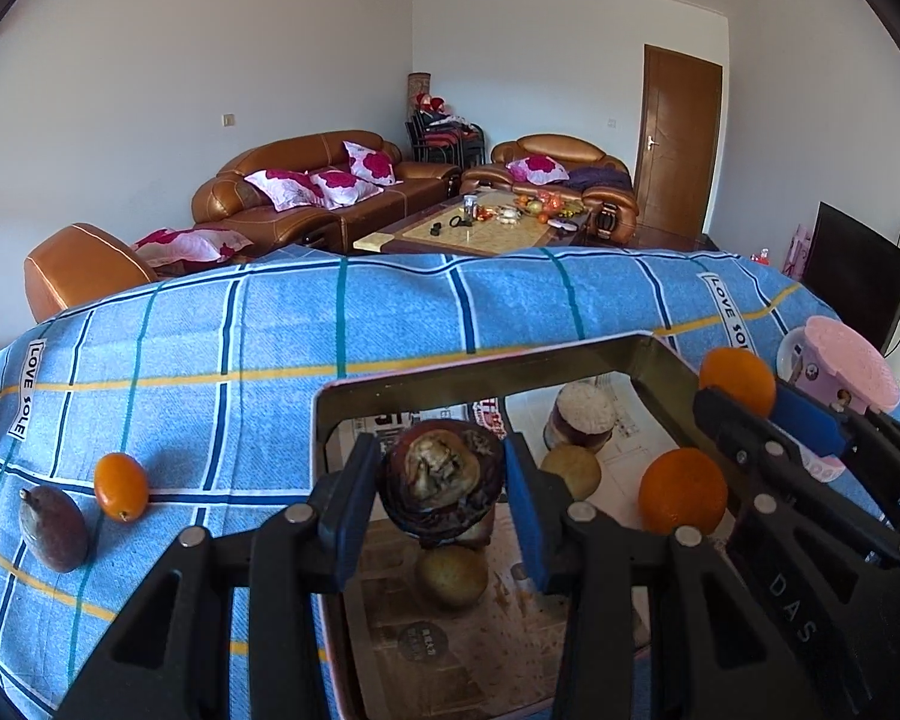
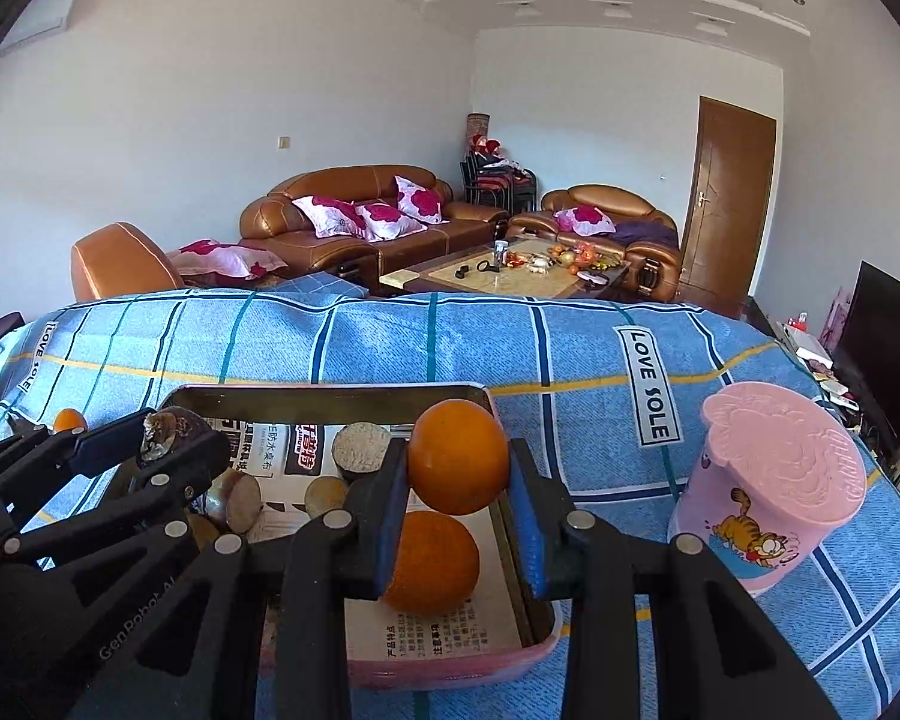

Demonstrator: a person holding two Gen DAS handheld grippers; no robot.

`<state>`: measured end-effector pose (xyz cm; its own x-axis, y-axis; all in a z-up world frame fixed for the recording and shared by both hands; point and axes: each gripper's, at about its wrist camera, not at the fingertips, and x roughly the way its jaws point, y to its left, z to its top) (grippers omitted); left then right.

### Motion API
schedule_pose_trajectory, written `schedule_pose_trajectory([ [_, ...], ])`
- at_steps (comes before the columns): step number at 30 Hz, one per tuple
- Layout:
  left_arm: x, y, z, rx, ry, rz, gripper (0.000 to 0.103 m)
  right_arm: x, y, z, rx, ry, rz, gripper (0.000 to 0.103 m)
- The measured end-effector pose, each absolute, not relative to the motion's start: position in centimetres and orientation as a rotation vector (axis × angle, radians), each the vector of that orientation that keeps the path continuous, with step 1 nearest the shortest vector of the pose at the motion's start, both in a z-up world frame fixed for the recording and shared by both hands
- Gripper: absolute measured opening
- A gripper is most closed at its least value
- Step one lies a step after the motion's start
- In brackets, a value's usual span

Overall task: Organize fruits
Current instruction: 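Lower both fruits into the tin box and open both tools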

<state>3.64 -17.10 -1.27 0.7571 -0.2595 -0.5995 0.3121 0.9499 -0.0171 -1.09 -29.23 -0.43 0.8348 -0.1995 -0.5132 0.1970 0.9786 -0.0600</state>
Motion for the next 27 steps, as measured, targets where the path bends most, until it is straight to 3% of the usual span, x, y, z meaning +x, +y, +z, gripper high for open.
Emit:
schedule_pose_trajectory([
  [27,4.4,-17.1,-1.9,0.082,0.68,-0.3,0.044,0.1,-29.0,-1.7,0.076,0.643,-0.068,0.036],
])
